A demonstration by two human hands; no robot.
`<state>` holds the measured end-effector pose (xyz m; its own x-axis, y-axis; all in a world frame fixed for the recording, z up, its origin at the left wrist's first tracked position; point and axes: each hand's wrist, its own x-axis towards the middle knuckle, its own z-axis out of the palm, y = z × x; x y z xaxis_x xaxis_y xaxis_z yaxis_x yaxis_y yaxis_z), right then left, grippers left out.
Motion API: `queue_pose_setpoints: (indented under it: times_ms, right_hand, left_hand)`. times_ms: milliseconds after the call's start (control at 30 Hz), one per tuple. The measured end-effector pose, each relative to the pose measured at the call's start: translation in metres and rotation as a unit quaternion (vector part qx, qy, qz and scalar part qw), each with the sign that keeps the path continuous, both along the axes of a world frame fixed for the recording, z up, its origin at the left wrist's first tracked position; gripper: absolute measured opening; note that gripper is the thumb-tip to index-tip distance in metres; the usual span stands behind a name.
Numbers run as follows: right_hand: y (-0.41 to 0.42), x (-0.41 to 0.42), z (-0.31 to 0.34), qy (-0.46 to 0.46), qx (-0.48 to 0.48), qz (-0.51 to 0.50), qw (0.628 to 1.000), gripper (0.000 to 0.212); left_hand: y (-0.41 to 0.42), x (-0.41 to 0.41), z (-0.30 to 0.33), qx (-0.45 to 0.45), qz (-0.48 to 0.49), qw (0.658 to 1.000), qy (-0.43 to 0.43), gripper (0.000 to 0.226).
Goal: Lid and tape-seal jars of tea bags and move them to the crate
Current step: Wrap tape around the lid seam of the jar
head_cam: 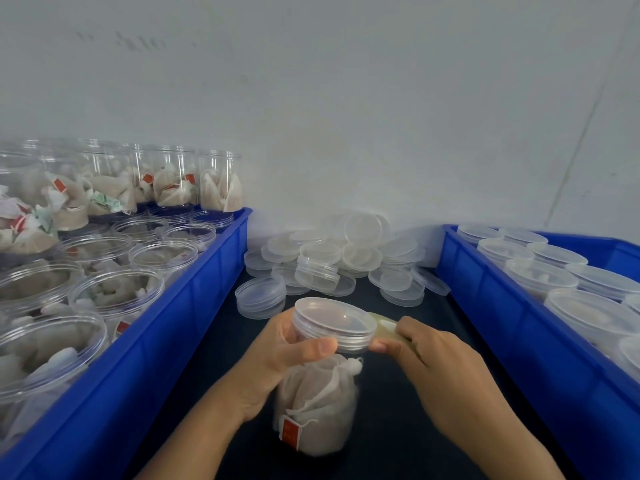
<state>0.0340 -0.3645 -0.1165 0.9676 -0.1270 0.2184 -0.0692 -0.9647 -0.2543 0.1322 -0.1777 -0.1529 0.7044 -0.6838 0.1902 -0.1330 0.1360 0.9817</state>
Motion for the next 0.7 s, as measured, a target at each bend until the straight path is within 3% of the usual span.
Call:
queue_pose_setpoints:
  times_ms: [133, 233, 400, 600, 700]
  right_hand:
    - [0.0, -0.003, -0.001, -0.035, 0.048, 0.016, 0.998, 0.073]
    - [0.002, -0.004, -0.002, -0.041, 0.06, 0.041, 0.997, 0.072]
    - [0.005, -0.003, -0.007, -0.041, 0.106, 0.042, 0.993, 0.059]
    - [0.009, -0.003, -0.013, -0.085, 0.089, 0.023, 0.992, 0.057]
    - [0.011, -0.003, -0.017, -0.106, 0.086, 0.005, 0.991, 0.052]
  left_hand:
    - [0.0, 0.003, -0.003, 0.013, -0.002, 1.0, 0.01, 0.098]
    - [0.0, 0.002, -0.003, -0.004, -0.003, 1.0, 0.014, 0.095]
    - [-0.002, 0.005, -0.009, -0.07, 0.067, 0.995, 0.024, 0.108]
    - [-0.006, -0.005, -0.009, -0.068, 0.114, 0.991, -0.032, 0.068]
    - [-0.011, -0.013, -0.005, -0.063, 0.148, 0.983, -0.082, 0.061]
